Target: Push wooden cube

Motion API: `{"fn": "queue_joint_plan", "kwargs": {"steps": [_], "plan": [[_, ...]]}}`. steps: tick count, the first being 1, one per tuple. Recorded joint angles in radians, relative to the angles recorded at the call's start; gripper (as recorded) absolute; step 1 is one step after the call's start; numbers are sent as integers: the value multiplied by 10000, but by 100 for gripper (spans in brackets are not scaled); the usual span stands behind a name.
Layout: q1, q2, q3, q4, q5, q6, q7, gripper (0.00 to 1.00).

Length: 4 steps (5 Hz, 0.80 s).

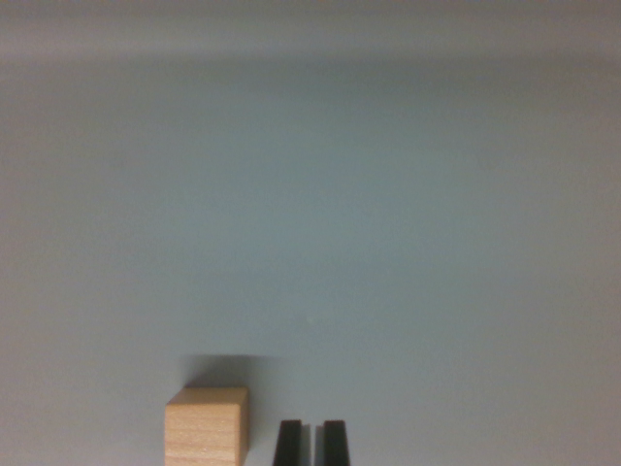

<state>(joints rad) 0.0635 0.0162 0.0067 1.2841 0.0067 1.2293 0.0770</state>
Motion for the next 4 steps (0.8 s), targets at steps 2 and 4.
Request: {"fn": "queue_joint_plan", "kwargs": {"steps": [2, 4], "plan": [[56, 10, 68, -453, 16, -411, 89, 0], [111, 20, 134, -889, 32, -807, 176, 0]]}}
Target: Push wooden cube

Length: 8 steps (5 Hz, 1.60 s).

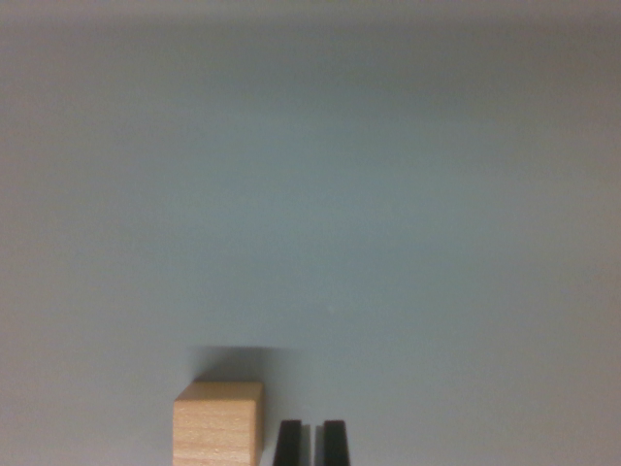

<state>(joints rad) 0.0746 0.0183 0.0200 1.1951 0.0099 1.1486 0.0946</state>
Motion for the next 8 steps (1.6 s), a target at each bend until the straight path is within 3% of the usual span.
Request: {"fn": "queue_joint_plan", "kwargs": {"steps": [1, 2, 3, 4, 5, 6, 7, 8], "plan": [[61, 11, 74, -493, 18, -447, 97, 0], [61, 11, 74, -493, 18, -447, 97, 0], [117, 21, 141, -942, 34, -855, 186, 0], [117, 21, 141, -942, 34, -855, 186, 0], [176, 32, 213, -1416, 50, -1284, 280, 0], [176, 32, 213, -1416, 50, -1284, 280, 0], [235, 43, 284, -1890, 67, -1714, 373, 0], [235, 43, 284, -1890, 67, -1714, 373, 0]]}}
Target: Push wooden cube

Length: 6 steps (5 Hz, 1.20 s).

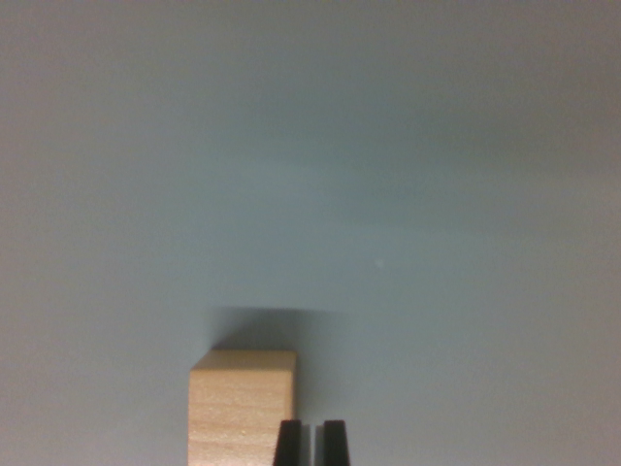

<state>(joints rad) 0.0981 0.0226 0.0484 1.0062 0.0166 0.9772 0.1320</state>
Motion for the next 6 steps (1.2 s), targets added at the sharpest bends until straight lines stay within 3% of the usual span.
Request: {"fn": "queue_joint_plan", "kwargs": {"steps": [1, 2, 3, 4, 5, 6], "plan": [[59, 11, 71, -471, 17, -427, 93, 0], [59, 11, 71, -471, 17, -427, 93, 0], [113, 21, 136, -906, 32, -822, 179, 0], [113, 21, 136, -906, 32, -822, 179, 0], [168, 31, 203, -1350, 48, -1225, 267, 0], [168, 31, 203, -1350, 48, -1225, 267, 0]]}}
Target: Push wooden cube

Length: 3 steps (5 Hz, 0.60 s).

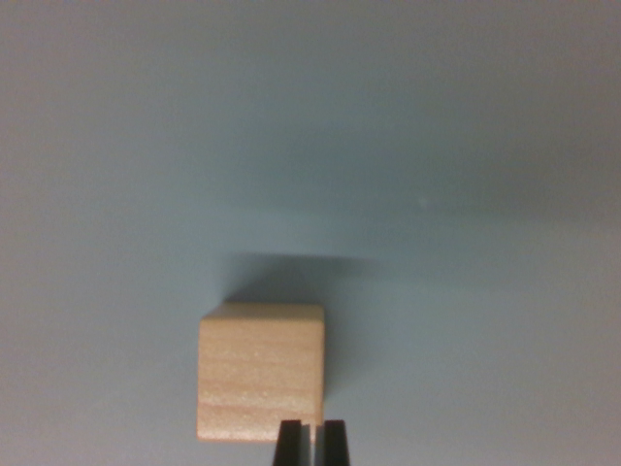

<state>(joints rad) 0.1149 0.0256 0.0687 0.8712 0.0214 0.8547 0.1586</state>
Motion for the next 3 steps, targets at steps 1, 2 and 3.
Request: {"fn": "queue_joint_plan", "kwargs": {"steps": [1, 2, 3], "plan": [[53, 10, 64, -427, 15, -387, 84, 0], [53, 10, 64, -427, 15, -387, 84, 0], [104, 19, 125, -834, 30, -757, 165, 0]]}}
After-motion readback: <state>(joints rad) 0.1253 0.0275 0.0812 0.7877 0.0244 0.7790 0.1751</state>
